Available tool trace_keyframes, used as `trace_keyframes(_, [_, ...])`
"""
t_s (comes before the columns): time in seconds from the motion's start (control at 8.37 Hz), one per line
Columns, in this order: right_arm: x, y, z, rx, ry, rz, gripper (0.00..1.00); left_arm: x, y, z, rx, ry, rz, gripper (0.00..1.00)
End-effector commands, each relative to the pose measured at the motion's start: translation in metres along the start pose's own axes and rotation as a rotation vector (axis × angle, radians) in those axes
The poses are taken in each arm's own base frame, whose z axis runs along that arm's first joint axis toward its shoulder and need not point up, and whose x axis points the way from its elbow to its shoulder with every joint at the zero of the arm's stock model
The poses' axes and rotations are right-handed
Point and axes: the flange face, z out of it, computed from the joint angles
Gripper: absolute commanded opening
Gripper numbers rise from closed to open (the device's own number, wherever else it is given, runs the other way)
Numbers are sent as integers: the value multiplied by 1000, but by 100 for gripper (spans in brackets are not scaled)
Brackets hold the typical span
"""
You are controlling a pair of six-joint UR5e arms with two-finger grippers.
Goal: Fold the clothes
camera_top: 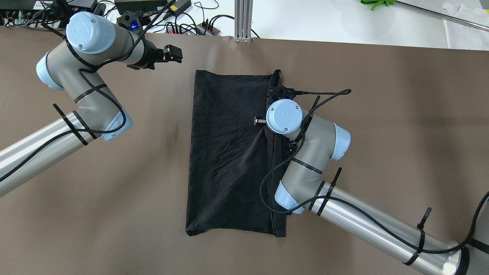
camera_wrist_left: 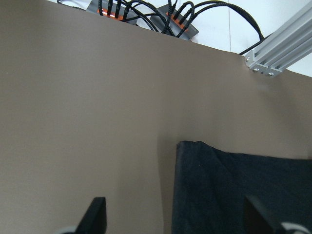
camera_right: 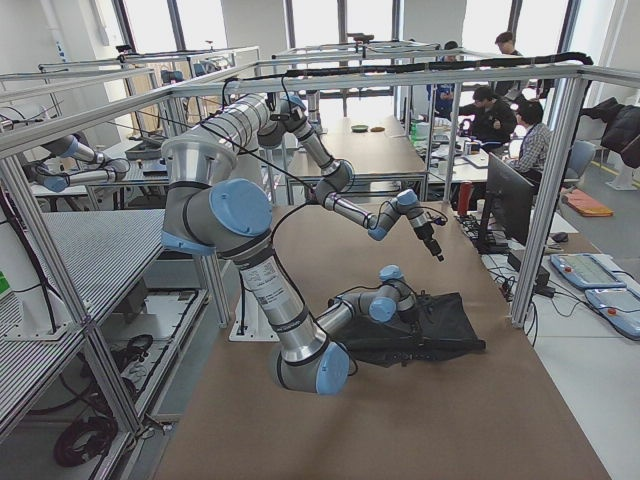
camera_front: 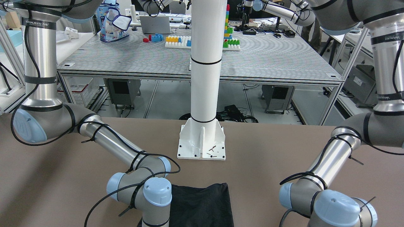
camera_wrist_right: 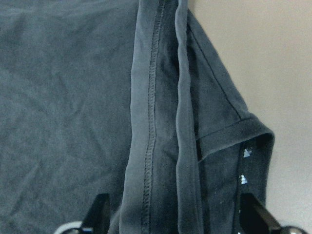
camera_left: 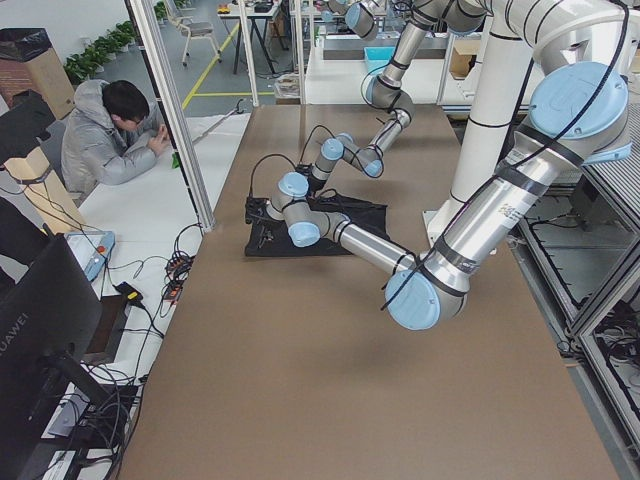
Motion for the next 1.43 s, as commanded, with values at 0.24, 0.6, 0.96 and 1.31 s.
trace_keyframes(0.24, [0,6,11,-12,19,2,94,-1,0,1,-1,-3,0,100])
trace_keyframes(0.6, [6,2,12,-12,24,-46,94,1,3,2,-4,-2,0,100])
trace_keyframes(0.96, [32,-15,13,-7,36,-69,94,4,4,2,-5,1,-5,100])
trace_keyframes(1.31, [90,-18,6,-27,35,-117,94,11,5,1,-4,8,-10,100])
